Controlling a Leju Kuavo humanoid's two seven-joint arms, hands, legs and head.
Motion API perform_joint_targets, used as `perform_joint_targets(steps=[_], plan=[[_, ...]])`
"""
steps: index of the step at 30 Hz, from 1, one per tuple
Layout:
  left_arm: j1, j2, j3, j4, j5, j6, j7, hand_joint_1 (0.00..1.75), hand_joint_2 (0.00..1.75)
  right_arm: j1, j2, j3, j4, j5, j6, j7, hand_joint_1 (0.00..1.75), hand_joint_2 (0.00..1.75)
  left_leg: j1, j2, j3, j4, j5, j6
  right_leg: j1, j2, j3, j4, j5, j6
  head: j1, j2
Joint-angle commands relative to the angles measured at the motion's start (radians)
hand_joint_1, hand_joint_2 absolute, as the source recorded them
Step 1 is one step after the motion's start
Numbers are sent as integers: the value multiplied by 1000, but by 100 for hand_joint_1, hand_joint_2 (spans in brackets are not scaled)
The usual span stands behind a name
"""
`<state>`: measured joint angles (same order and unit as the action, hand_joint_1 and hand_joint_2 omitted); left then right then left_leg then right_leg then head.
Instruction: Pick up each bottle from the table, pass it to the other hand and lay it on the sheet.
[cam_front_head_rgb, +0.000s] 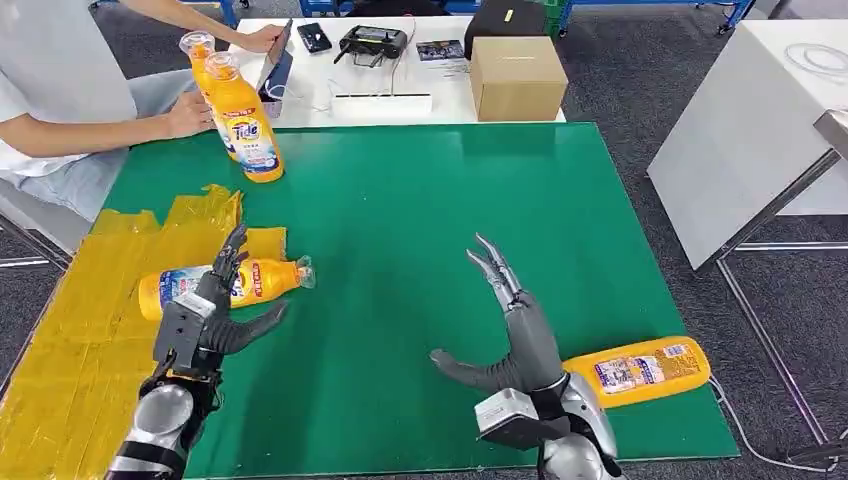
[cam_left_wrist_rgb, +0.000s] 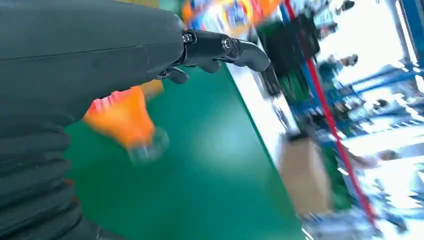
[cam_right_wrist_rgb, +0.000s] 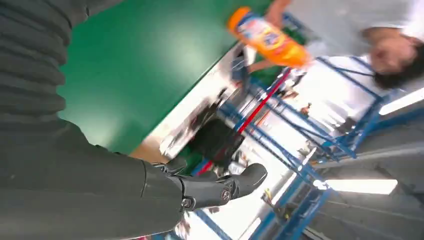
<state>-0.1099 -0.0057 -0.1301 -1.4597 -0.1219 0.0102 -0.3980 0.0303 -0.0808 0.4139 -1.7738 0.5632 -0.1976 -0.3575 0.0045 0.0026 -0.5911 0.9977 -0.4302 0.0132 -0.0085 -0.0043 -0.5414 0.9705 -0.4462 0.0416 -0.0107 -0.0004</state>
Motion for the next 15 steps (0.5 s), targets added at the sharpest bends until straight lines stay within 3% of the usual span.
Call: perform_joint_targets(steps=[1,3,5,9,15], plan=[[33,-29,-9,-70,123,-91,45,0,175,10,-221,-62,8,211,8,64,0,175,0,-2,3,0,-1,1,0,-1,4,-2,0,0,0,0],[27,-28,-13,-57,138,-102,50,0,175,-5,-241,-77,41,172,55,55,0,175,0,-2,3,0,-1,1,0,-1,4,-2,0,0,0,0],[6,-29,-24,-22,157,-108,43,0,175,-28,-216,-96,78,7,159,-23,0,175,0,-2,5,0,-1,1,0,-1,7,-3,0,-1,0,0],[-18,-30,-33,17,184,-114,38,0,175,-56,-228,-64,100,-69,256,-46,0,175,1,0,5,-1,-1,0,1,1,6,-3,0,-1,0,0],[-21,-30,-33,20,185,-114,38,0,175,-57,-232,-67,102,-74,259,-47,0,175,0,-2,5,-1,-1,0,1,-1,6,-2,0,0,0,0]])
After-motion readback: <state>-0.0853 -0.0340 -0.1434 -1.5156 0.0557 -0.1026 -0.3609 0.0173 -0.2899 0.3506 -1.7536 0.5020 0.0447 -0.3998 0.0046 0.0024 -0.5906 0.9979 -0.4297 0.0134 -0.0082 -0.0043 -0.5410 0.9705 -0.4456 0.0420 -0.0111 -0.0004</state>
